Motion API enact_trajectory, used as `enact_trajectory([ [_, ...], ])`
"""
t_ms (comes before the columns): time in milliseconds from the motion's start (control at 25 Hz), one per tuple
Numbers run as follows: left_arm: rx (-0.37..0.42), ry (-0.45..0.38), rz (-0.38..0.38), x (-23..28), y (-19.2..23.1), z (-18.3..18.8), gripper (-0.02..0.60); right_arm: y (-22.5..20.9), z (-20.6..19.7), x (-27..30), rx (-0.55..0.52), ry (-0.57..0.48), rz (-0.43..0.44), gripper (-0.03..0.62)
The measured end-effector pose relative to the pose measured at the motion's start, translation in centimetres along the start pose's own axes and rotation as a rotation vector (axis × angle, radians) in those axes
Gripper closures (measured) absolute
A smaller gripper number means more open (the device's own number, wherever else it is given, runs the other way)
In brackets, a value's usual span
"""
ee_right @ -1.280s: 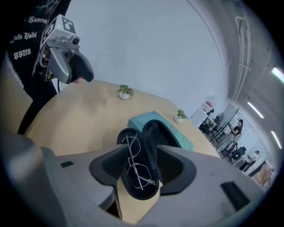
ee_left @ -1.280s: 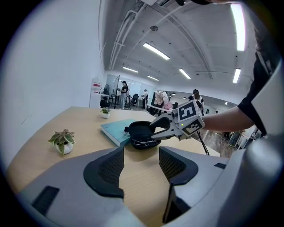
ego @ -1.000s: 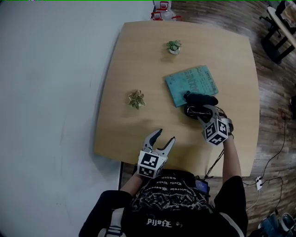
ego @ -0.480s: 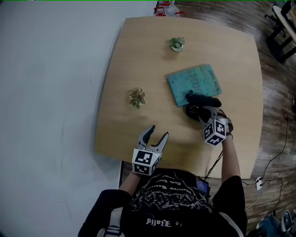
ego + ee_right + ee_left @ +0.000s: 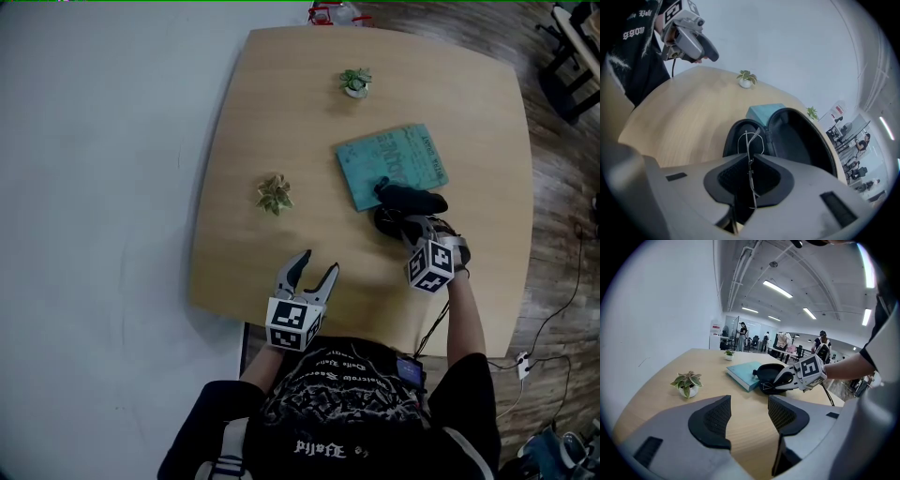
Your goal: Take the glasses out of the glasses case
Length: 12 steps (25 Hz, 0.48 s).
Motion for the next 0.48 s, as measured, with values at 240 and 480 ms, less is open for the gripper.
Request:
enact_trajectory([
  [240,-0.005,-0.005,0.002,-0.14,-0.07,-0.06,0.328,0.19,0.12,-0.28,-0.012,0.0,-0.009,0.56],
  [480,0.001,0.011,0.005,-0.04,-0.27,-0.69,0.328,0.18,0.15,-0.54,-0.006,-0.004,-0.013,0.566],
])
Point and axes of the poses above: the fingertips, and each gripper's own axes: x forward along the fingers, y to its left, z out of its top, the point moved 7 cm from there along -x, backward along the fingers, and after that the axes turned 1 degree about -x, right-handed, at the moved point
